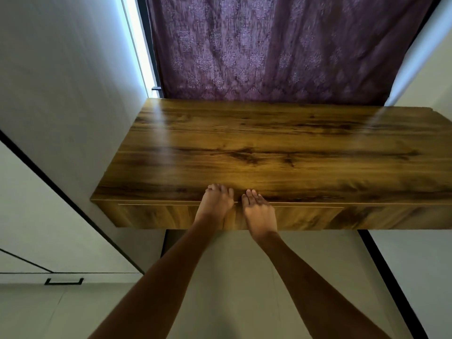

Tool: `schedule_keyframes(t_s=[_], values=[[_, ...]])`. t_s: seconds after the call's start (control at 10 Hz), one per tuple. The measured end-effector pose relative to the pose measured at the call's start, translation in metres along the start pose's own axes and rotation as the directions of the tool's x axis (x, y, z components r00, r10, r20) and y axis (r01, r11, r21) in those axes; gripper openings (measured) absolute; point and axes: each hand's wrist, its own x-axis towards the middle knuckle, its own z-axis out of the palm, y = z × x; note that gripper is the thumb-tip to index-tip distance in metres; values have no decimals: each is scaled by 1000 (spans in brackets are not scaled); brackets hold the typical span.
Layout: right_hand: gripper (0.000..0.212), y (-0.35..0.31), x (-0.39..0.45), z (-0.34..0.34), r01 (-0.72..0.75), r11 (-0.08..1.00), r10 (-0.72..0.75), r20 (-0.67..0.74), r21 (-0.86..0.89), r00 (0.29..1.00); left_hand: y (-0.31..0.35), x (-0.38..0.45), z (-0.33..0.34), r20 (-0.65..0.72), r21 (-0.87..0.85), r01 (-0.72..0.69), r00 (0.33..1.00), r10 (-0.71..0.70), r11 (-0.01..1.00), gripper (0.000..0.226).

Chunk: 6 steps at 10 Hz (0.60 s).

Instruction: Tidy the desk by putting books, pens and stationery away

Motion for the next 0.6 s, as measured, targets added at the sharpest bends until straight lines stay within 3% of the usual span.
schedule_keyframes(t_s=[0.3, 0.5, 0.6], values=[[56, 6, 5, 24, 55, 998, -55, -59, -5, 997, 7, 4, 12, -101, -44, 24, 995, -28, 999, 28], [22, 27, 11, -7, 98, 993, -98, -2, 70, 995, 9, 3, 6, -57, -86, 132, 989, -138, 987, 37], [42, 54, 19, -28, 3, 986, 7, -63, 168, 998, 16, 8, -23, -119, -163, 283, 945, -304, 945, 60]])
